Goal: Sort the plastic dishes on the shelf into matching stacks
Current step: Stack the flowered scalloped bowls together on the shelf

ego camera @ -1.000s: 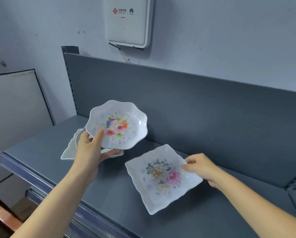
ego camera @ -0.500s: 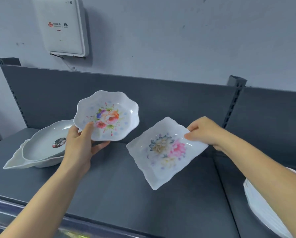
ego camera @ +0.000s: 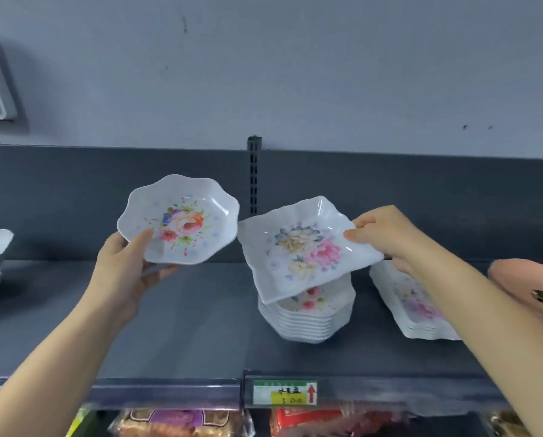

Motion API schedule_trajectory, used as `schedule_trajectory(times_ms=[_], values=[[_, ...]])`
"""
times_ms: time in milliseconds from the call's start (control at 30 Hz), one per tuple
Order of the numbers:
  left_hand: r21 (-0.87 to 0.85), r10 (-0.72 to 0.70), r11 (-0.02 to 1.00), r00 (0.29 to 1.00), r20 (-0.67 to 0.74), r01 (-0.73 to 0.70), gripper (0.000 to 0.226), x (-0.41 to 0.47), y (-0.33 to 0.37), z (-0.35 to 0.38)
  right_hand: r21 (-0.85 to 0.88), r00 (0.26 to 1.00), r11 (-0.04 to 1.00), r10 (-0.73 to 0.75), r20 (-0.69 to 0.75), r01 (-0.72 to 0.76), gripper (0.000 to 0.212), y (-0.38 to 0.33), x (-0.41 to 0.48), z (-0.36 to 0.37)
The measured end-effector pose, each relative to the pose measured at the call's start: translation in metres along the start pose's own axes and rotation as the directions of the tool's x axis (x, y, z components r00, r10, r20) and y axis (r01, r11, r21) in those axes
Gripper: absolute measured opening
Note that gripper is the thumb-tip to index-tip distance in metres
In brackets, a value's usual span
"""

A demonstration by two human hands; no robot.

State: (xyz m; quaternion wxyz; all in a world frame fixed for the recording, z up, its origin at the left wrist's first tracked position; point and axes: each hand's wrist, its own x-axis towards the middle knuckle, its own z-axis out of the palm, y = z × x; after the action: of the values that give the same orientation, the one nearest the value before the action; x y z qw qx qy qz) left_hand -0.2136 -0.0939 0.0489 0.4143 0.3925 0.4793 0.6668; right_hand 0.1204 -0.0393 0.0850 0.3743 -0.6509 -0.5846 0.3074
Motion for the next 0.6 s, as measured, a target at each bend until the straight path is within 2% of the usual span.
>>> schedule_trajectory(times_ms=[200,433,600], values=[[0.136,-0.115,0.985,0.993,0.035,0.109,0.020,-0.032,-0.022,0.060,0.037,0.989,0.997,0.068,-0.128,-0.064,0.025,0.054,-0.029,-0.068],[0.234,-0.205,0.953,0.978,0.028,0.193,0.026,-0.035,-0.047,0.097,0.083,0.941,0.992,0.117,-0.317,-0.095,0.041,0.086,-0.051,-0.100],[0.387,-0.240,0.900,0.969,0.056,0.200,0.027,-0.027,-0.061,0.113,0.140,0.929,0.984,0.148,-0.339,-0.106,0.046,0.097,-0.055,-0.103]])
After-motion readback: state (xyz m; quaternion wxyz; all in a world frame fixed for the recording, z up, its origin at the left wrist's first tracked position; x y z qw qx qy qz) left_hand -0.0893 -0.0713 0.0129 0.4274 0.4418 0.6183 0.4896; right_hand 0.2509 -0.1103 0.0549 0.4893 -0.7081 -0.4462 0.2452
